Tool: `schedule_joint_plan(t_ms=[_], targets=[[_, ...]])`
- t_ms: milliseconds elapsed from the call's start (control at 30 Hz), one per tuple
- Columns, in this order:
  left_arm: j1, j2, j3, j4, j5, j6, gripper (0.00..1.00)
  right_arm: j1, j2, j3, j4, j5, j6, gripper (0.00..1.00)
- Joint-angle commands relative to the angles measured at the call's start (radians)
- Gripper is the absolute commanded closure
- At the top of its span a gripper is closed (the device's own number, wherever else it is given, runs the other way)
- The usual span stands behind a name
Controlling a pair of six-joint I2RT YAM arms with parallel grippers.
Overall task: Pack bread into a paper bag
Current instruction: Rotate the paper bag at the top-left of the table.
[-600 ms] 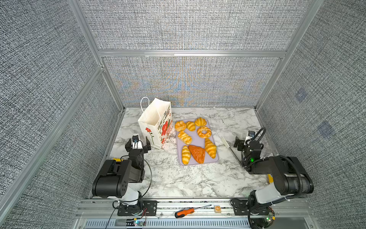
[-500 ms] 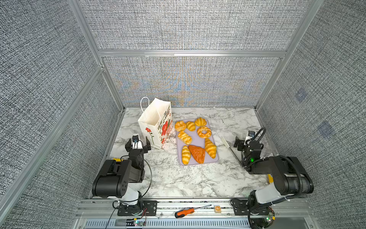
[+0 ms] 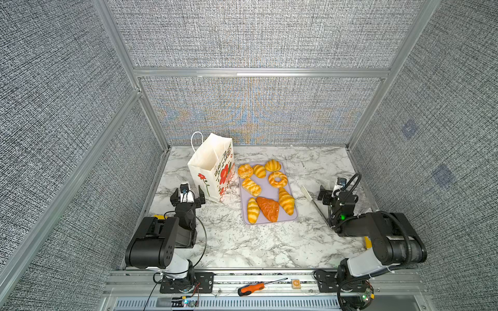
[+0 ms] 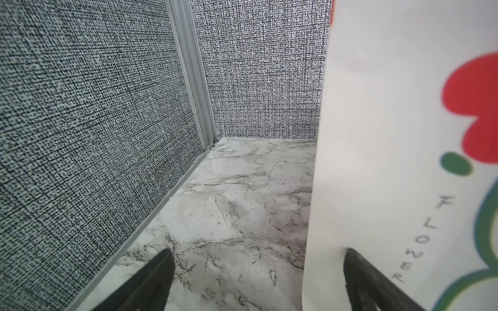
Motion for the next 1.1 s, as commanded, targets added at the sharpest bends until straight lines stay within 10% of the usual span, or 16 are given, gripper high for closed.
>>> schedule_joint_plan(t_ms=[0,500,833,1067], targets=[[0.0,0.003,0.003,0.008,0.007,-0.004,0.01,-0.002,0.002,0.003,0.003,-0.004,-0.001,0.01],[0.0,-0.008,-0.004,0.015,0.006,-0.001,0.01,-0.004,-0.017,-0.018,0.026,-0.015,0.0,0.01],[0.0,-0.376,0.123,-0.576,-0.1,-0.142,0.01,-0.002,-0.252,-0.032,-0.178,-0.015,0.031,0.01],[0.0,-0.605,0.092,-0.672,-0.08,-0.176,0.01,-0.001,-0.383,0.06,-0.416,-0.21,0.092,0.01]])
